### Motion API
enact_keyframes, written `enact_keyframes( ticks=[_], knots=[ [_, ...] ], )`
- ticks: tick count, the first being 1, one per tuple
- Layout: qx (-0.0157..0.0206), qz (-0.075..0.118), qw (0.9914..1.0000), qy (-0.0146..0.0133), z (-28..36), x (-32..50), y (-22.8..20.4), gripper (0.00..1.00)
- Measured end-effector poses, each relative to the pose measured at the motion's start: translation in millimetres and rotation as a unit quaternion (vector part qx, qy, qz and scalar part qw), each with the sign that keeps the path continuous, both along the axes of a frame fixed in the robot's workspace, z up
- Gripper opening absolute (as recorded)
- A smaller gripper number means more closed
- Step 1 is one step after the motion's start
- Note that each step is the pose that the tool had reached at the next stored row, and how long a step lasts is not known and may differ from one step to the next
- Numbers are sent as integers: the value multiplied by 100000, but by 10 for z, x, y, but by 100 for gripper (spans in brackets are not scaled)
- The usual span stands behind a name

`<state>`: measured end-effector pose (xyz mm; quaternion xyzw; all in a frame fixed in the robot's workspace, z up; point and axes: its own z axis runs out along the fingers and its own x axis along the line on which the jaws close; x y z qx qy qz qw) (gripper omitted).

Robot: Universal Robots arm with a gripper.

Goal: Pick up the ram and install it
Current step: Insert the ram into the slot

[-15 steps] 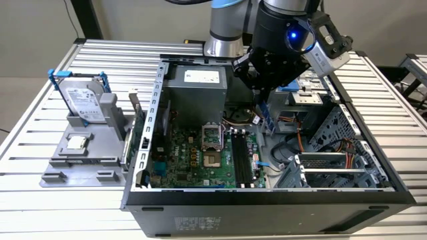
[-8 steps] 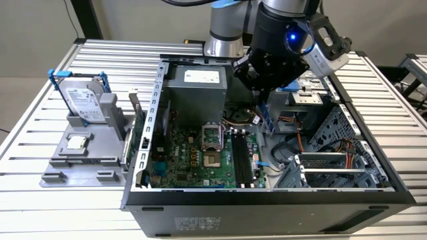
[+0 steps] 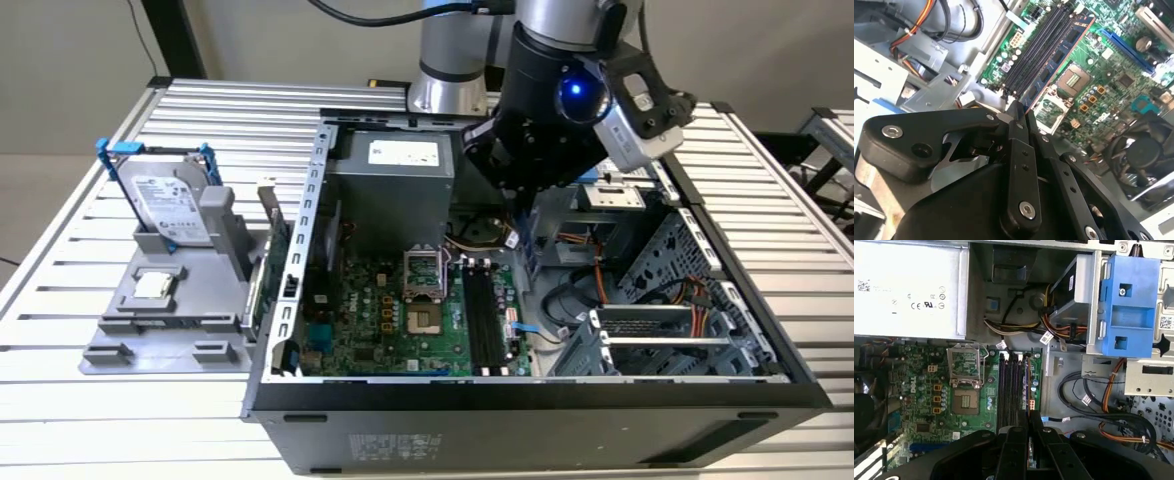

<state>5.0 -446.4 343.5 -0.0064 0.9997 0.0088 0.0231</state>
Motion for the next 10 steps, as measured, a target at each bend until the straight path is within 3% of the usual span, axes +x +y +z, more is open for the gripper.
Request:
enact_keyframes(
  ticks=[3,7,10],
  knots=[
    [-6,-2389,99971,4,-48,0,0,0],
    [-4,-5205,99864,6,-100,0,0,0],
    [-4,-5427,99853,5,-139,0,0,0]
  ],
)
